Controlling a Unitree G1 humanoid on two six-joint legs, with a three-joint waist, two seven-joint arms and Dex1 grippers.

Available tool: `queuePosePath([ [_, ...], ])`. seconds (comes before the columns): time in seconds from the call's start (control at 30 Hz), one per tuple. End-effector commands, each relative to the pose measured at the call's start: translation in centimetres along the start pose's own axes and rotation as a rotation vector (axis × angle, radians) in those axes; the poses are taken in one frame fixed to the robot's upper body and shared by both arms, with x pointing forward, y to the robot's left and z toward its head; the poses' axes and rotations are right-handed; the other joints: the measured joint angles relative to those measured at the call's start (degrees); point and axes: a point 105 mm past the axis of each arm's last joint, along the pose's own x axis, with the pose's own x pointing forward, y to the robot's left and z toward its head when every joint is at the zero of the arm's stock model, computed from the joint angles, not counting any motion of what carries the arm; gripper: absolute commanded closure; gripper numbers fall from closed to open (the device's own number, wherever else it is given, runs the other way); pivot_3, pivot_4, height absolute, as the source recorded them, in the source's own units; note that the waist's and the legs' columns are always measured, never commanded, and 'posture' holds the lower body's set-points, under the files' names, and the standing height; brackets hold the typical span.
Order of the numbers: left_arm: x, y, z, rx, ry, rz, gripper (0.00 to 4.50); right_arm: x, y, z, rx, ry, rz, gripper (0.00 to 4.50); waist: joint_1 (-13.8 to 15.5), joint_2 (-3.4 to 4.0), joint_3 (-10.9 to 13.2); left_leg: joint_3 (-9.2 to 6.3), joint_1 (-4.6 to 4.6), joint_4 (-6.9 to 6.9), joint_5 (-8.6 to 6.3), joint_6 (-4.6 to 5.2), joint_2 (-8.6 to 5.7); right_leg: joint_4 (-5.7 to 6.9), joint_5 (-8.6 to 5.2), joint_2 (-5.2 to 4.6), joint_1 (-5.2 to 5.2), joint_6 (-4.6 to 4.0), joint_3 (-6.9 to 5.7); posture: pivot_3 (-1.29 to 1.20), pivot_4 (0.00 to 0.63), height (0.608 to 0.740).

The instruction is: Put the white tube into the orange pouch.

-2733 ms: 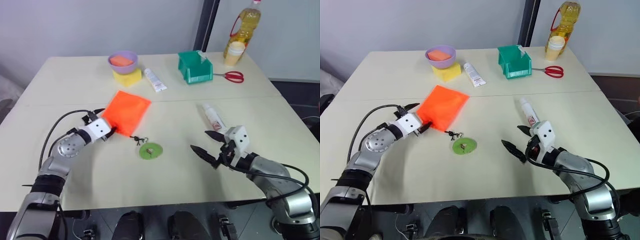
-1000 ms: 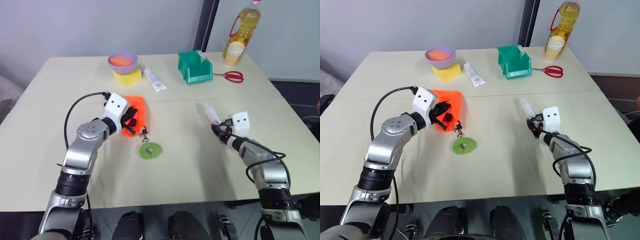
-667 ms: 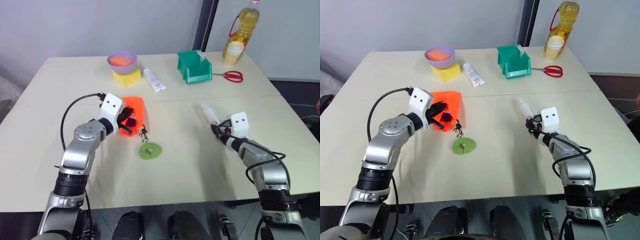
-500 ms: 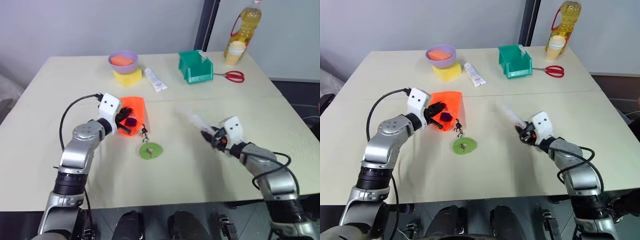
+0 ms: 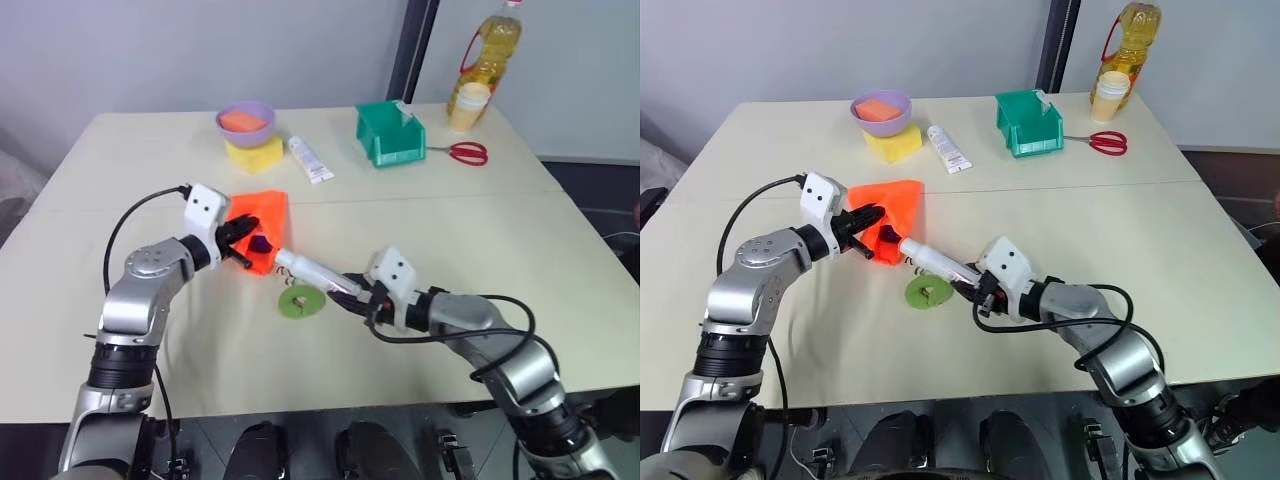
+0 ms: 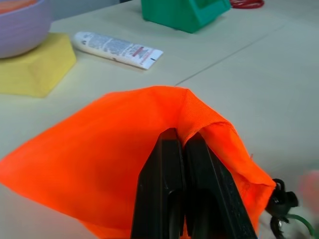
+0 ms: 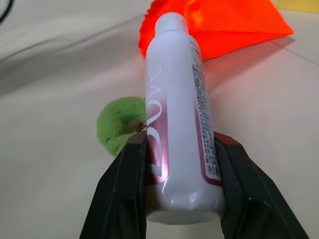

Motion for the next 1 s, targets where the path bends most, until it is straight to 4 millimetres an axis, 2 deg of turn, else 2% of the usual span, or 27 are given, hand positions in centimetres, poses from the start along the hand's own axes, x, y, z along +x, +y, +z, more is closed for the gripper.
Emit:
queuePosePath([
  [0.03, -0.9, 0.2, 1.3, 0.017, -0.040, -0.011, 4.50, 0.6, 0.2, 0.9, -0.032, -0.023, -0.002, 3.18, 0.0, 0.00, 0.0, 0.00, 0.00, 0.00, 0.00, 0.00, 0.00, 0.00, 0.00, -0.01, 0.00, 0.00, 0.00, 0.00, 0.150, 0.740],
  [0.3, -1.3, 0.6, 0.7, -0.003, -0.009, -0.024, 4.50, 1.6, 1.9, 1.5, -0.052, -0.038, 0.064, 3.18, 0.0, 0.00, 0.0, 0.00, 0.00, 0.00, 0.00, 0.00, 0.00, 0.00, 0.00, -0.01, -0.01, 0.00, 0.00, 0.00, 0.150, 0.740],
  [0.57, -2.2, 2.7, 0.3, -0.108, 0.021, -0.071, 4.50, 2.9, 3.1, 1.5, -0.057, -0.029, 0.089, 3.18, -0.2, -0.01, 0.0, 0.00, 0.00, 0.00, 0.00, 0.00, 0.01, 0.04, 0.00, -0.01, -0.04, 0.00, 0.00, 0.00, 0.150, 0.740],
  [0.87, -2.3, 3.1, 0.3, -0.123, 0.052, -0.141, 4.50, 4.9, 1.4, 1.7, -0.006, -0.026, -0.053, 3.18, -0.2, -0.04, 0.0, 0.00, -0.04, 0.01, 0.00, 0.00, 0.00, 0.05, 0.00, -0.03, -0.10, -0.01, 0.00, 0.00, 0.150, 0.740],
  [1.0, -1.9, 1.8, 0.9, -0.097, 0.042, -0.190, 4.50, 5.2, 0.0, 2.2, 0.062, -0.043, -0.152, 3.18, -0.2, -0.04, 0.0, 0.00, -0.08, 0.00, 0.00, 0.00, 0.01, 0.06, 0.00, -0.03, -0.16, -0.01, 0.00, 0.00, 0.150, 0.740],
])
